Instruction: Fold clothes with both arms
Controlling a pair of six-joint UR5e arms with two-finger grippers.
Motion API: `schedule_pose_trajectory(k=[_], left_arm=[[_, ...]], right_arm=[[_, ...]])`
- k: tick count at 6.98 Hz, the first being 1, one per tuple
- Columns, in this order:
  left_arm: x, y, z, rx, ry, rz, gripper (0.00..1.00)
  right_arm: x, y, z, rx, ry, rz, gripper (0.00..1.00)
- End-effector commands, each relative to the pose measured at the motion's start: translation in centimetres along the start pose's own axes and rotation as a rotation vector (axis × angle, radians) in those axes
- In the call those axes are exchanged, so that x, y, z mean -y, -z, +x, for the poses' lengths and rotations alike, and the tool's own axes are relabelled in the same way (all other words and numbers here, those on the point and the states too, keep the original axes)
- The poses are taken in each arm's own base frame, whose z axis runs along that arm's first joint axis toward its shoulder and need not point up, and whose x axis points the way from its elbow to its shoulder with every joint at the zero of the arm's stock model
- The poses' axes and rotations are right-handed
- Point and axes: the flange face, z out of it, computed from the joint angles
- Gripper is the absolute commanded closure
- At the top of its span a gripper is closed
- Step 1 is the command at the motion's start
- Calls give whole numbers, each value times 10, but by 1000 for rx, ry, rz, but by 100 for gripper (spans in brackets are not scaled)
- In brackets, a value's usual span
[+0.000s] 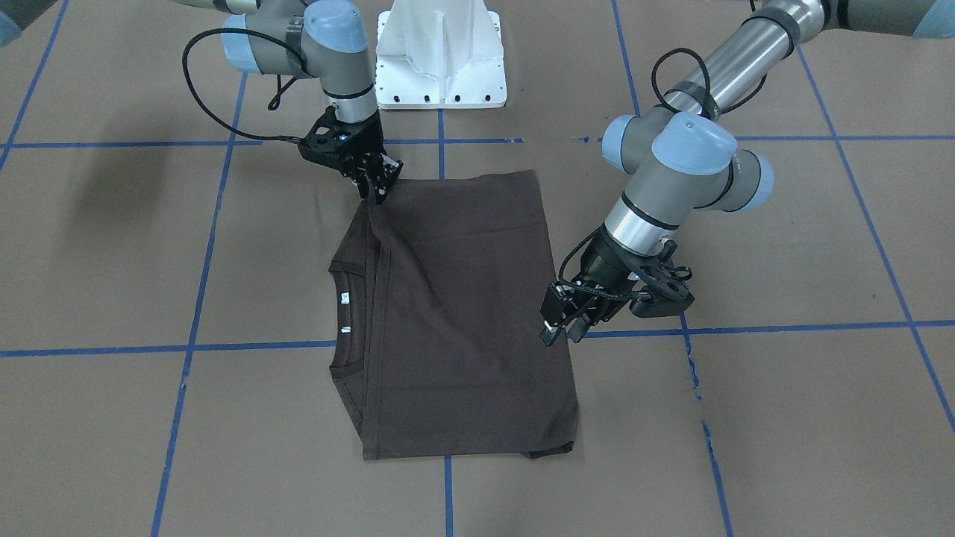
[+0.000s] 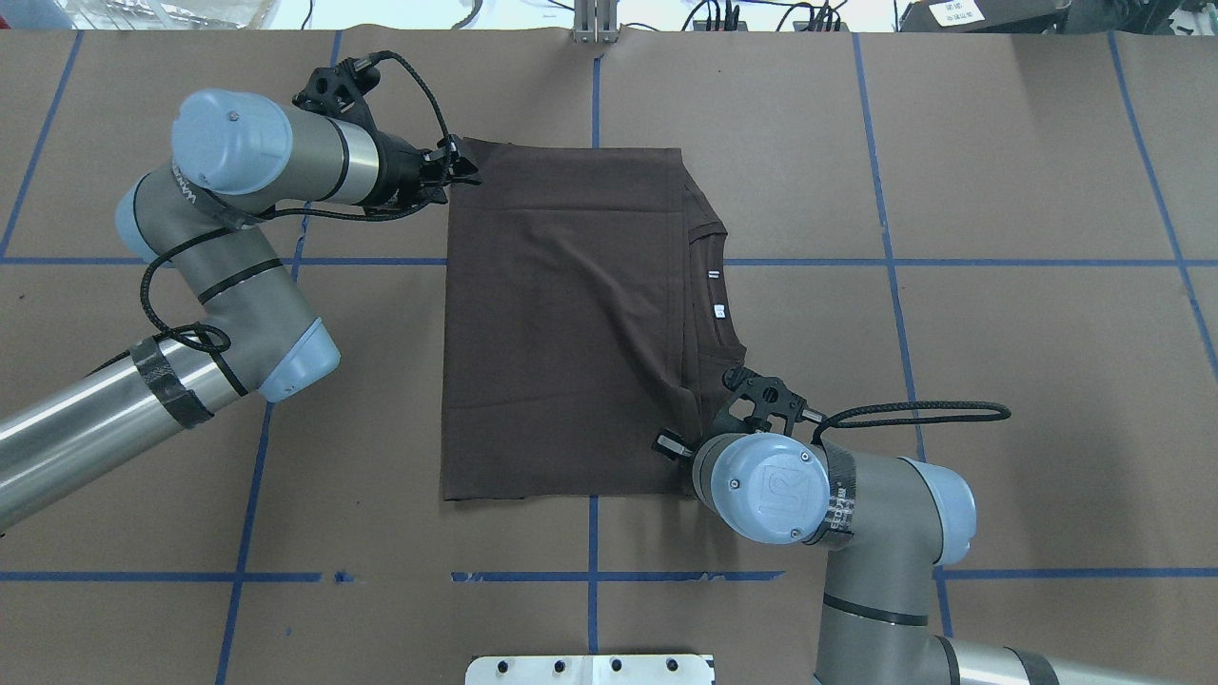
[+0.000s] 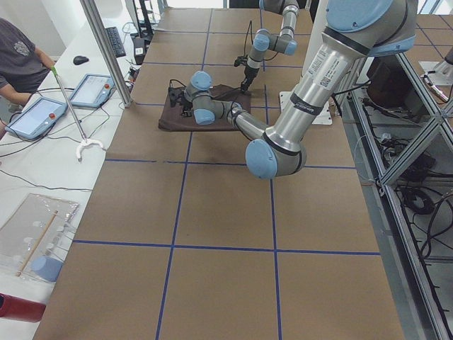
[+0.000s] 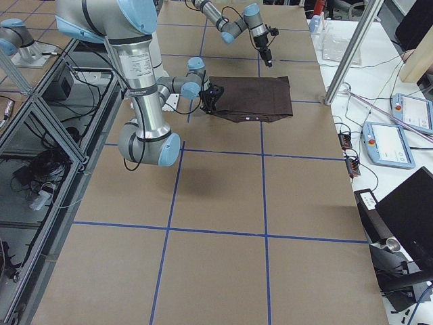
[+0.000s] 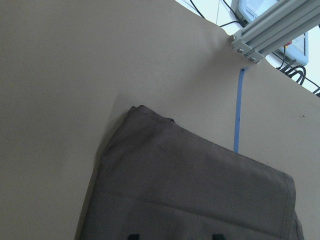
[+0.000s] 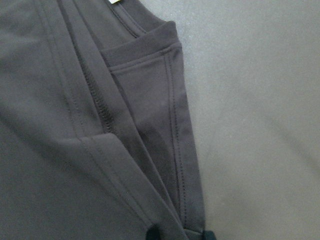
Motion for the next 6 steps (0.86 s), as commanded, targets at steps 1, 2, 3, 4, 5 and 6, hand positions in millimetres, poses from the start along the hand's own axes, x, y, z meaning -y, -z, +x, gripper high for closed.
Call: schedule_pose_trajectory(k=[1, 2, 3, 4, 5, 6], left_arm=[[0, -1, -4, 5, 2, -1, 42], [0, -1, -4, 5, 4, -1, 42], [0, 0, -3, 3, 5, -1, 42], [-1, 1, -1, -1, 22, 0, 42], [-4, 8, 0, -13, 32, -2, 42], [-13, 23, -8, -26, 56, -11, 42]], right_arm=[[1, -5, 1, -16, -2, -20, 100], [5, -2, -1, -17, -10, -41, 100], [10, 0, -3, -13, -17, -39, 100], [15, 7, -5, -9, -25, -62, 100], [15, 13, -7, 2, -26, -68, 100], [16, 25, -10, 21, -28, -79, 100]])
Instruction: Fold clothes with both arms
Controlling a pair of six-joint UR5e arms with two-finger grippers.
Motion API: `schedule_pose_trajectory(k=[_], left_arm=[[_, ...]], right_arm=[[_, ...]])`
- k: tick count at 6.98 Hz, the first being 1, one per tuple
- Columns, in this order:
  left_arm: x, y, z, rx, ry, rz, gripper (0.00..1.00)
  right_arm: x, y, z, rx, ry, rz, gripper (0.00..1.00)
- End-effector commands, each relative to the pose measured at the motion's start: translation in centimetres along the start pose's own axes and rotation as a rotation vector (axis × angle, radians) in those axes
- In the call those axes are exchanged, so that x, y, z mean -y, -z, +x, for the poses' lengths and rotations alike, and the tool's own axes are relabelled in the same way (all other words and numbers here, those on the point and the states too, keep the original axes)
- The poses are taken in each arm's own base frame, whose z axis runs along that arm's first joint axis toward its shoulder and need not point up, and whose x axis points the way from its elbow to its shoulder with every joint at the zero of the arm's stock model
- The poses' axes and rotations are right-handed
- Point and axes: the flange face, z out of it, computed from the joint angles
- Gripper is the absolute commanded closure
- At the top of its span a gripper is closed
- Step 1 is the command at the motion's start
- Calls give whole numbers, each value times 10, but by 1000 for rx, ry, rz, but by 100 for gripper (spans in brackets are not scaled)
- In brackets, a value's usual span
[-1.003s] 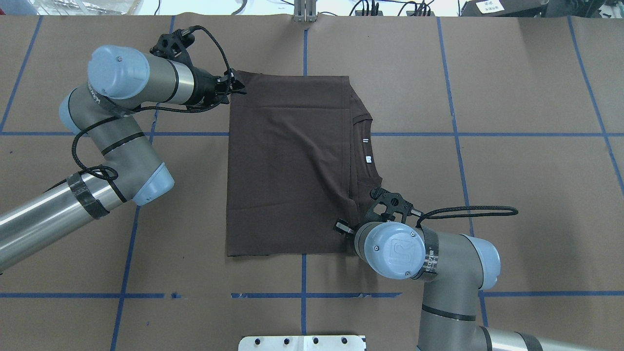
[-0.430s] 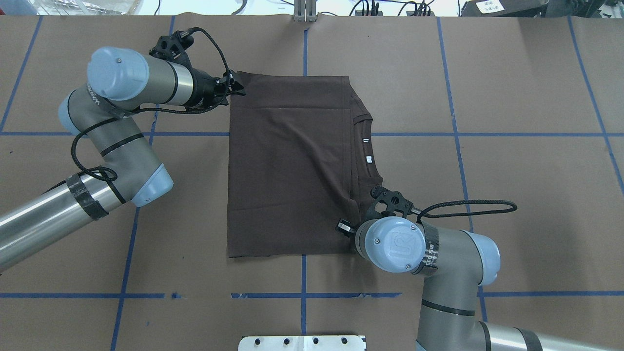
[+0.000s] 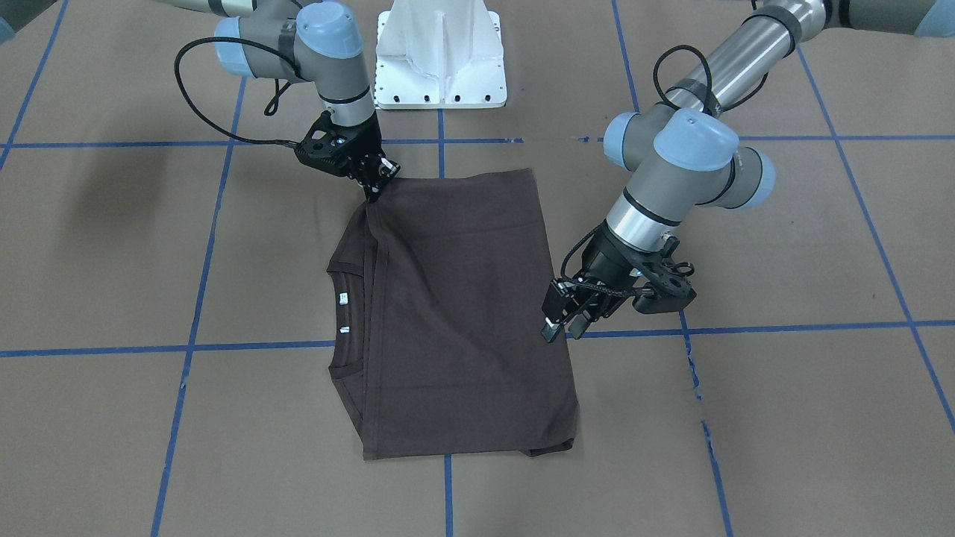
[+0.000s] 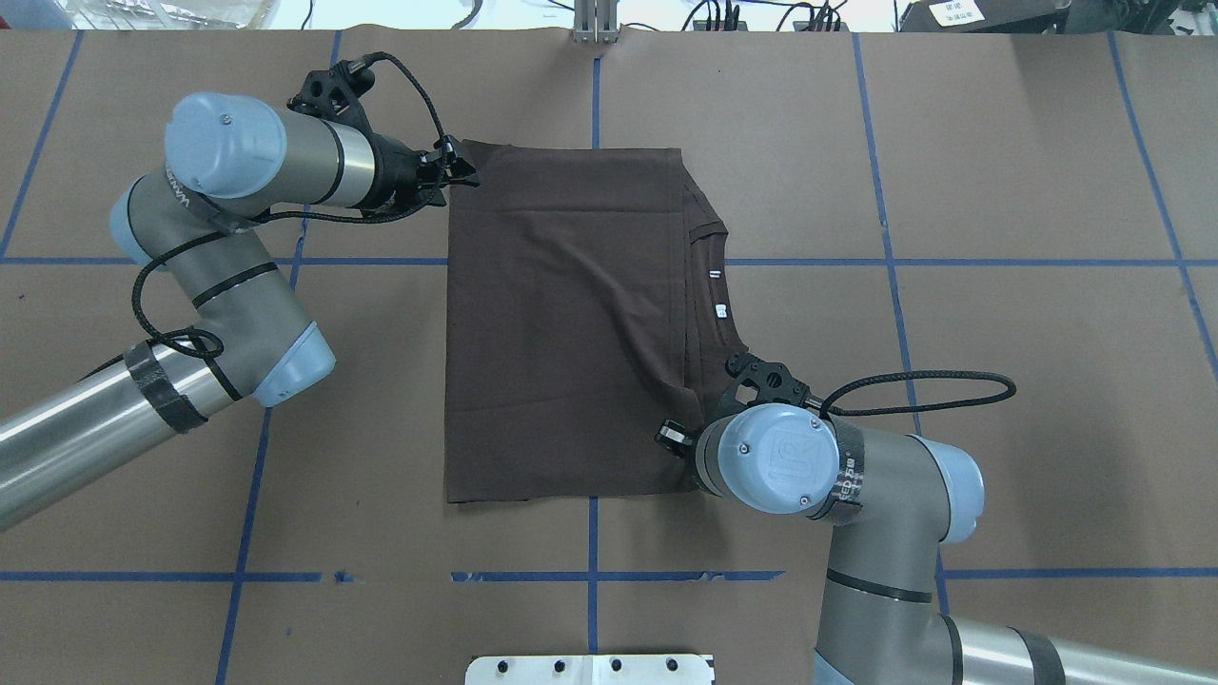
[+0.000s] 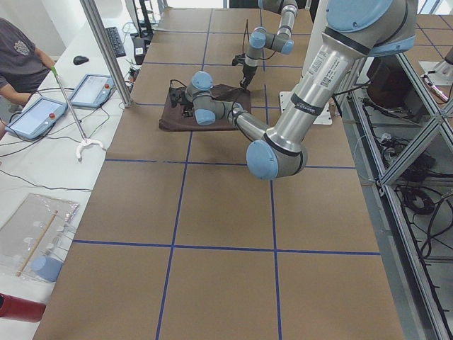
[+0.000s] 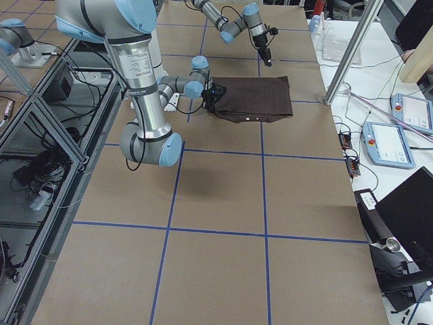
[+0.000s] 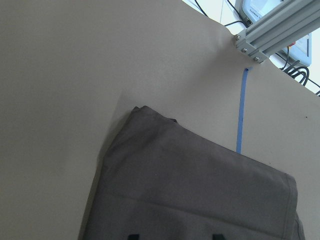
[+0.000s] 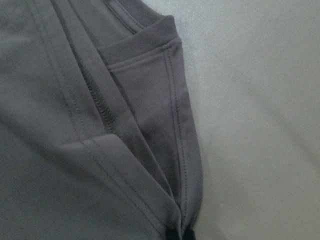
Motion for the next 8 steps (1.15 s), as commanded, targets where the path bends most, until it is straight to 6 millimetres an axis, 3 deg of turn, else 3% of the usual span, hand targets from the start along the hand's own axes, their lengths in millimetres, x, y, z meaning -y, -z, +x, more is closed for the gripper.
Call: schedule_pose_trajectory(k=[1, 3, 4, 5, 6, 8], left_arm=[[-39, 21, -12, -23, 47, -47, 42], [-110, 34, -8, -50, 164, -119, 42], [-190, 48, -33, -33, 177, -147, 42], [-229, 61, -39, 42, 168, -136, 42], [-241, 68, -63, 103, 189, -137, 42], [-261, 63, -84, 157, 180, -124, 42]], right_arm=[[0, 15, -2, 3, -3, -12, 100], [1, 30, 1, 22, -3, -18, 100], [1, 38, 0, 34, -4, -25, 100], [0, 39, 0, 36, -3, -27, 100], [0, 41, 0, 38, -3, -31, 100], [0, 41, 0, 39, -3, -33, 100]])
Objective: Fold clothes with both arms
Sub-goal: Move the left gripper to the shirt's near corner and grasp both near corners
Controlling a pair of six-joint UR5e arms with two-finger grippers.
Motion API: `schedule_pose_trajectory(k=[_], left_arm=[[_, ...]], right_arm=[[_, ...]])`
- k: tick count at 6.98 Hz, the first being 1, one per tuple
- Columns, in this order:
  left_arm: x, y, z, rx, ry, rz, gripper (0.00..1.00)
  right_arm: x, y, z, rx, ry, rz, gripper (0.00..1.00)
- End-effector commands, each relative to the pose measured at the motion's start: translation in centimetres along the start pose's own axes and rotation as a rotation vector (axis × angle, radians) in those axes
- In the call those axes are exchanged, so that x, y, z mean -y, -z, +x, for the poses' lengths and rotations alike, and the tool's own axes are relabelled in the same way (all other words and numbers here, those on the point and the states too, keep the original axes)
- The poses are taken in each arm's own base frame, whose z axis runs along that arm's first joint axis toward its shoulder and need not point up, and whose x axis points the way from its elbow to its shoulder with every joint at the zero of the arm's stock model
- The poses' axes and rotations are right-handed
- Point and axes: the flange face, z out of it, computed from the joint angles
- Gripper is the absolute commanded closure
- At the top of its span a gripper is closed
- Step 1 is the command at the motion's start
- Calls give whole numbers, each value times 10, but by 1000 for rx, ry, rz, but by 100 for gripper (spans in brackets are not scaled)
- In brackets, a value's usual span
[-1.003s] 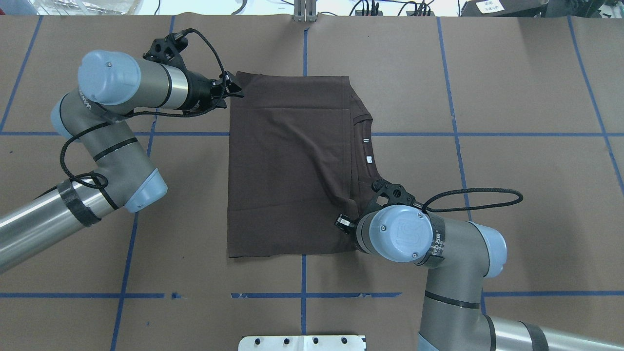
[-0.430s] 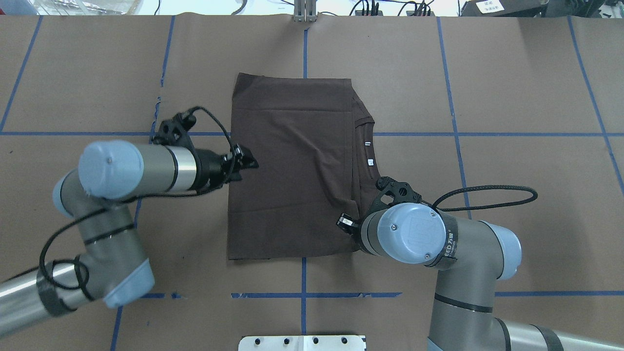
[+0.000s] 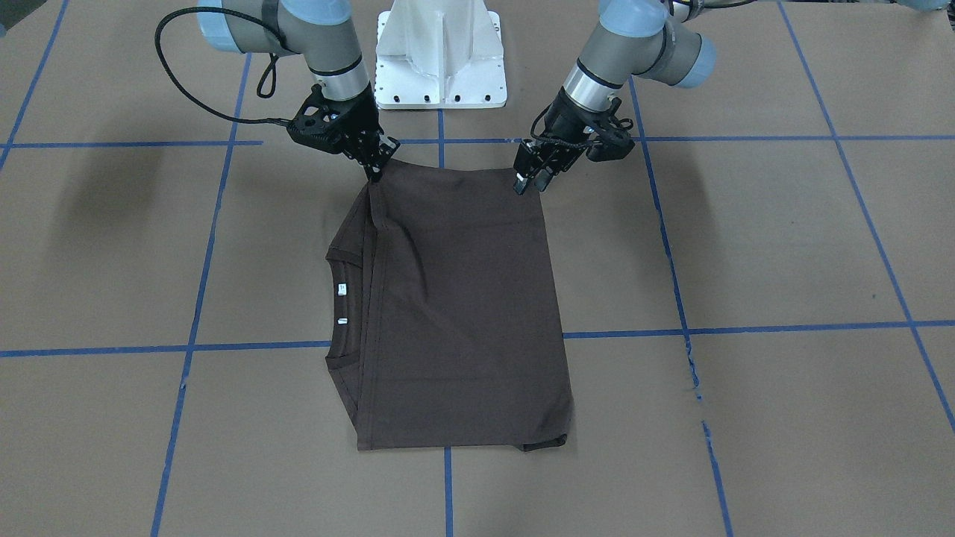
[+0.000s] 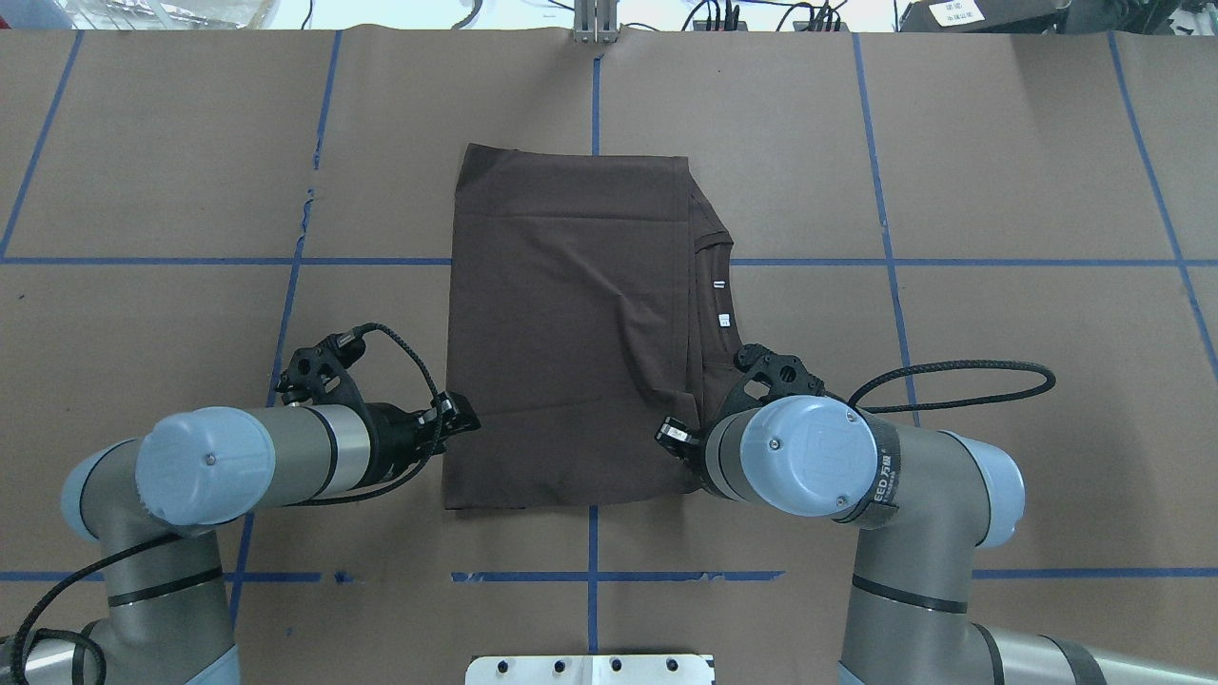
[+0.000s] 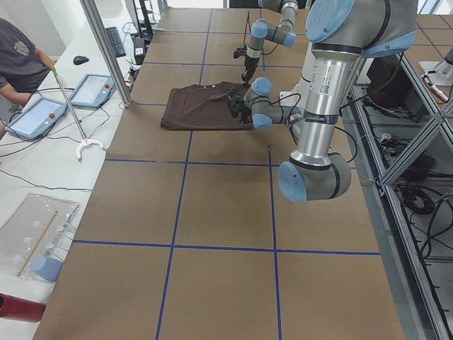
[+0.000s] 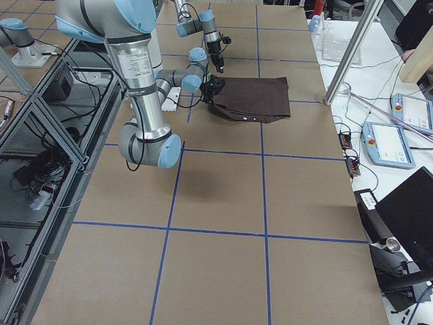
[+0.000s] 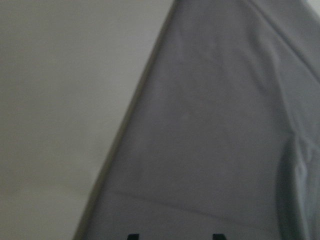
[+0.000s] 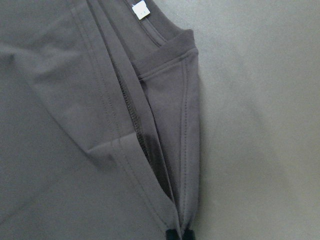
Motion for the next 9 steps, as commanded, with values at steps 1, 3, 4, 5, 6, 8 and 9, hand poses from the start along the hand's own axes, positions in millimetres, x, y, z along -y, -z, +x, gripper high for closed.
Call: schedule_pose_trajectory(k=[1, 3, 4, 5, 6, 8, 9], left_arm=[[-16, -7, -19, 46, -3, 1, 42], [-29, -11, -22, 56, -13, -21, 42], [-37, -13, -26, 64, -19, -33, 43], [-38, -13, -26, 64, -19, -35, 43], [-39, -14, -27, 67, -20, -37, 47], [-43, -14, -28, 69, -23, -44, 63], [-43, -15, -30, 72, -24, -43, 76]], right_arm=[[0, 0, 0, 1, 0, -1, 100], [0, 1, -1, 2, 0, -3, 100], [0, 1, -1, 2, 0, -3, 100], [0, 1, -1, 2, 0, -3, 100], [0, 1, -1, 2, 0, -3, 100], [0, 1, -1, 2, -2, -3, 100], [0, 1, -1, 4, -2, -3, 100]])
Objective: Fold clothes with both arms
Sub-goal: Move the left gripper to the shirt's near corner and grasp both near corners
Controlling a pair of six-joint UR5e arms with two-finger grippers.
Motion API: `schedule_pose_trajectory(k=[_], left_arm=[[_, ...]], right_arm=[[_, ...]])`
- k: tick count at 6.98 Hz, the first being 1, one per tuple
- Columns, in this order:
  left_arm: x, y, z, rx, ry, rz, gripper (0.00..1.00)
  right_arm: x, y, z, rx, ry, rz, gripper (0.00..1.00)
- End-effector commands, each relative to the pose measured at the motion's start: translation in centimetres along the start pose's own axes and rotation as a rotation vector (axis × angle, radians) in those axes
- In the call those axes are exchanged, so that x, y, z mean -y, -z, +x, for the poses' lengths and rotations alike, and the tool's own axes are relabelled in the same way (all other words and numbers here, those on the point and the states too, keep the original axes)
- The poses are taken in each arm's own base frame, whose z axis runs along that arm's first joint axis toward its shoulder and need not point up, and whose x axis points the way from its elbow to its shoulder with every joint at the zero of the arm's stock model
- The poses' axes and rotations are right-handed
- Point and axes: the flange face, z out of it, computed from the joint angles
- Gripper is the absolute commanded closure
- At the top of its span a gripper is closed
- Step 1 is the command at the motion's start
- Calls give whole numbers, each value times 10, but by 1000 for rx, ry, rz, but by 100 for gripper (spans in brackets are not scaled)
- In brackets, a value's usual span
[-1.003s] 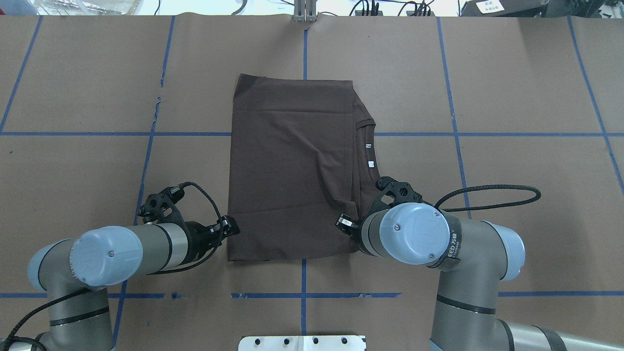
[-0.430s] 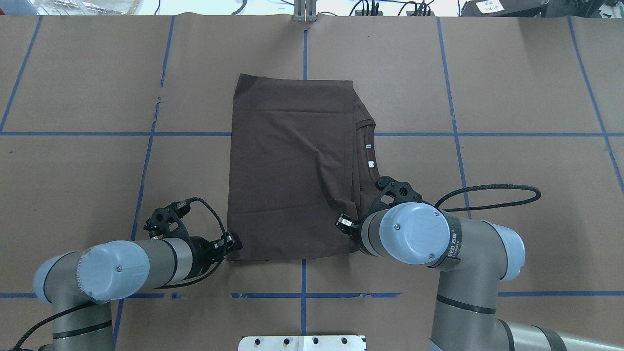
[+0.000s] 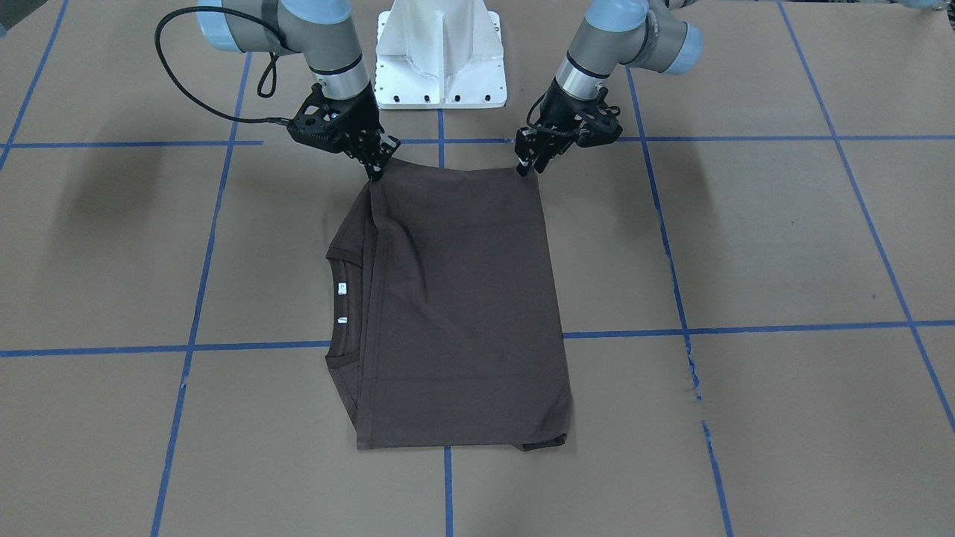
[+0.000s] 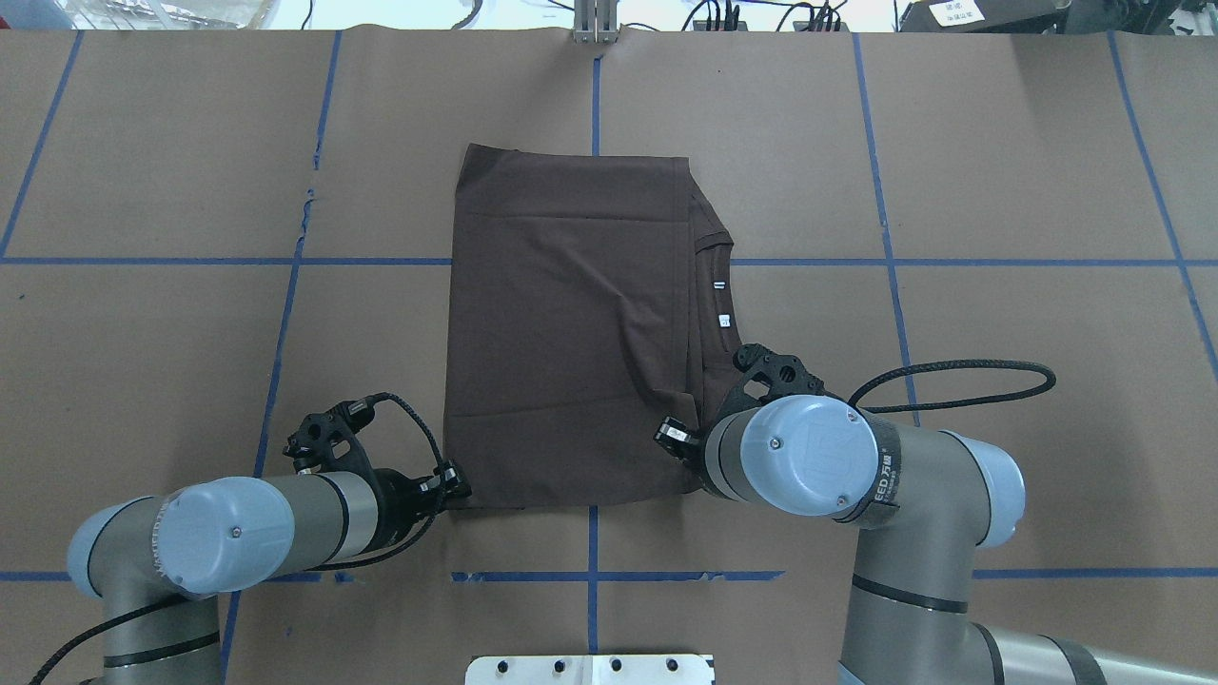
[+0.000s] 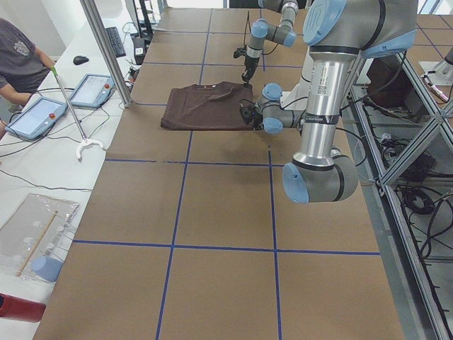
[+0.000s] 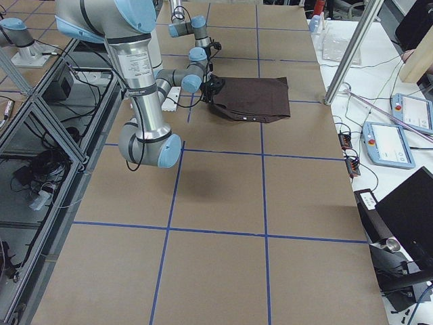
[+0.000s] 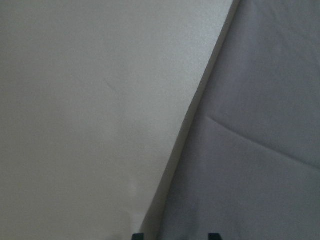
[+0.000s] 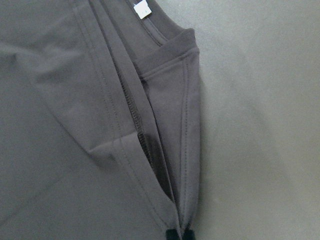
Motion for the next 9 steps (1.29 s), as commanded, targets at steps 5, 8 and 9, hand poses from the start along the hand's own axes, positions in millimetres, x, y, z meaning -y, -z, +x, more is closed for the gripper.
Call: schedule_pose_trajectory(k=[5, 8, 9], left_arm=[[-11, 61, 27, -103, 0, -43, 100], [-27, 170, 57, -139, 37, -159, 100], [12, 152, 68, -128, 34, -87, 100]], right_arm=[[0, 33, 9, 46, -7, -18, 100], [7, 114, 30, 126, -80, -84, 100], [49, 106, 1, 121, -117, -51, 100]])
